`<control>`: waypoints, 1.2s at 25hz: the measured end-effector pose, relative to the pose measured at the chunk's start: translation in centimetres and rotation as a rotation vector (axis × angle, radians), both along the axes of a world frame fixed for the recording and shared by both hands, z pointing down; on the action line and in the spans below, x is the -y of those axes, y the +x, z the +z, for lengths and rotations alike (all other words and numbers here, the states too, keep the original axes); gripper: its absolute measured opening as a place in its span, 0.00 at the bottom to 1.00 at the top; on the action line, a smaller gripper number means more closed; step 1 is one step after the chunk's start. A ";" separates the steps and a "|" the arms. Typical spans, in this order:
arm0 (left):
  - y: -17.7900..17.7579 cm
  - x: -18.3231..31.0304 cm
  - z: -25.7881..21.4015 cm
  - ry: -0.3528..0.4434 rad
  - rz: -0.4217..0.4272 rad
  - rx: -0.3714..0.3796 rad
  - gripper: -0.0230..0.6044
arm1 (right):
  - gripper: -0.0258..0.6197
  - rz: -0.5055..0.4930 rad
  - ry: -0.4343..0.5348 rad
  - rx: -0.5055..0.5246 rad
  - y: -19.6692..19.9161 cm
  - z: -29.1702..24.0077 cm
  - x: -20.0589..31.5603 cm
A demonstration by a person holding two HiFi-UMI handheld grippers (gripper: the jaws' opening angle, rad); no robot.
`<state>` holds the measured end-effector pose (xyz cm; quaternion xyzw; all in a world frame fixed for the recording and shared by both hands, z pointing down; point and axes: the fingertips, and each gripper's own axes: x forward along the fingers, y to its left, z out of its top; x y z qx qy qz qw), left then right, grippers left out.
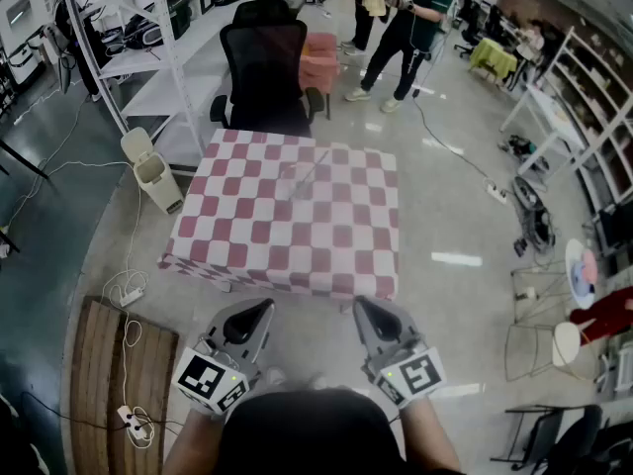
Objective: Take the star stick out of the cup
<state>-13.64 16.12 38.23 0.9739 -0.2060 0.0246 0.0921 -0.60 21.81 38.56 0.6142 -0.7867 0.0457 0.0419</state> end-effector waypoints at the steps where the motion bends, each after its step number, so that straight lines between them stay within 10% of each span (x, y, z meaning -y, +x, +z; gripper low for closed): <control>1: -0.1 0.1 -0.1 -0.004 0.003 -0.007 0.10 | 0.06 0.004 -0.004 -0.006 -0.2 0.0 0.2; 19: -5.4 3.6 2.2 -0.060 0.023 -0.042 0.10 | 0.07 0.094 -0.080 -0.057 -4.1 2.2 2.4; 30: -2.5 6.6 3.4 -0.078 0.023 -0.024 0.10 | 0.07 0.072 -0.072 -0.023 -0.7 2.7 6.9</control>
